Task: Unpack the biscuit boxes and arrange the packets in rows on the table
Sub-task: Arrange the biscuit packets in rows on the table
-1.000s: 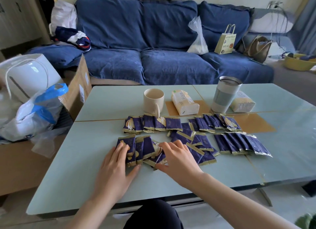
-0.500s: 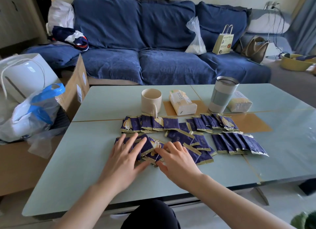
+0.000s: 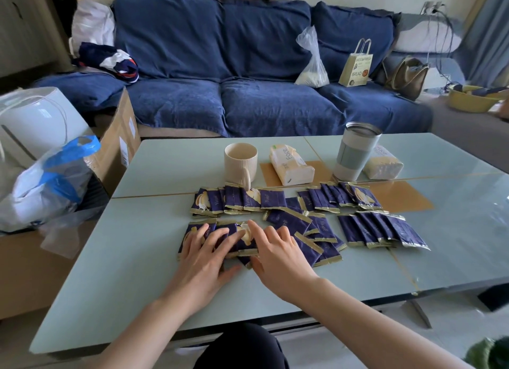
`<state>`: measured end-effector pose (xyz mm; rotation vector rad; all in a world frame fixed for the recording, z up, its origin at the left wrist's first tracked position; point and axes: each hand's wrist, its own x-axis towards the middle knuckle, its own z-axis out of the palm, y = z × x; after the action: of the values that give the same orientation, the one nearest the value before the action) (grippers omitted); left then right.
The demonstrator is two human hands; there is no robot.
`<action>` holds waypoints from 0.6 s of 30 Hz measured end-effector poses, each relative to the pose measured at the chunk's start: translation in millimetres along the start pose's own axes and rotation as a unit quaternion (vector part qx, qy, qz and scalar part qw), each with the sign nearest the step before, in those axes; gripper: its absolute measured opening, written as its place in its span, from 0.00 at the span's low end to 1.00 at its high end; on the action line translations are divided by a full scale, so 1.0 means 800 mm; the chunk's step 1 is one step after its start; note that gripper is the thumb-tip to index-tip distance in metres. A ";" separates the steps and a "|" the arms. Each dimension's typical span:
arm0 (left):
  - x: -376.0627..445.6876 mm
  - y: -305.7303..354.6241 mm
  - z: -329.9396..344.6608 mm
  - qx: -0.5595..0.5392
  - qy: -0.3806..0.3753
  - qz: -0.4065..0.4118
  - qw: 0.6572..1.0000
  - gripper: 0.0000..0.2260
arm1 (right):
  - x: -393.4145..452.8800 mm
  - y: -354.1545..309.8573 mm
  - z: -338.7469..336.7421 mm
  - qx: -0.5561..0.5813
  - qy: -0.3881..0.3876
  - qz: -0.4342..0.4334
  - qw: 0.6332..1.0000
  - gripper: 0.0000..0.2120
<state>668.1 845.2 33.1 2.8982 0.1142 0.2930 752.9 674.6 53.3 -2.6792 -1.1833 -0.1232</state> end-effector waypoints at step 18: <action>-0.002 0.008 0.003 -0.052 0.081 -0.006 0.995 0.21 | -0.006 0.008 -0.009 -0.081 0.057 -0.022 0.995 0.18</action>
<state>667.6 838.3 32.4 2.7660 0.1399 0.5158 754.4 665.0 58.2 -2.7405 -1.2461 -0.3908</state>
